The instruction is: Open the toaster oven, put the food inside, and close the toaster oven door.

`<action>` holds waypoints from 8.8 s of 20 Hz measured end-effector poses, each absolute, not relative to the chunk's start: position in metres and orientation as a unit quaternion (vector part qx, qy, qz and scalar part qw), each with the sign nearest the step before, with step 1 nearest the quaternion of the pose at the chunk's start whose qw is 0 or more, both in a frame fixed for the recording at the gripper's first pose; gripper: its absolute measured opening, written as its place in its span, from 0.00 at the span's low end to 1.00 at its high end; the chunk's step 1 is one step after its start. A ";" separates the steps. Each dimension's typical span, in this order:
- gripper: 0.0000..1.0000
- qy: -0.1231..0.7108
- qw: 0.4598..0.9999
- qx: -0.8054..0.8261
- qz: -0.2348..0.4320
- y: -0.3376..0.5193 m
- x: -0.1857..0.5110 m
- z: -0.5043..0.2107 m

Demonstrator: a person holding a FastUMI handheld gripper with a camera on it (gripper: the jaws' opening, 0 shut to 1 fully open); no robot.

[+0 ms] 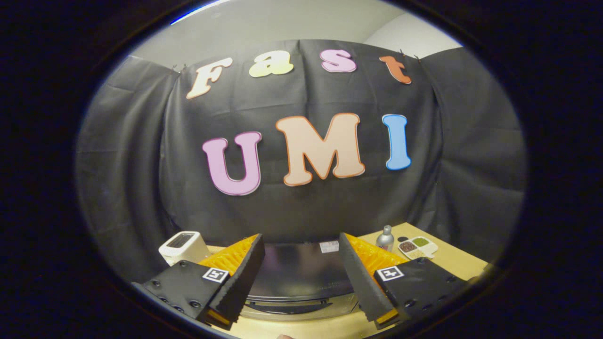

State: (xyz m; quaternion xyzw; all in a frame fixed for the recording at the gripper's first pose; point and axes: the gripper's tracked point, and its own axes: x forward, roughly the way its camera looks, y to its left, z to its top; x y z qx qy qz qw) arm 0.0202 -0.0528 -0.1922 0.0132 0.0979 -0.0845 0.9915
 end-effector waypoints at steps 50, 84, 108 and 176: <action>0.93 0.385 0.918 -0.084 -0.042 -0.029 -0.158 -0.416; 0.94 0.394 0.853 0.064 -0.337 -0.317 -0.132 -0.417; 0.40 0.416 0.836 0.162 -0.319 -0.309 -0.127 -0.463; 0.78 0.456 0.887 0.043 -0.062 -0.013 -0.220 -0.464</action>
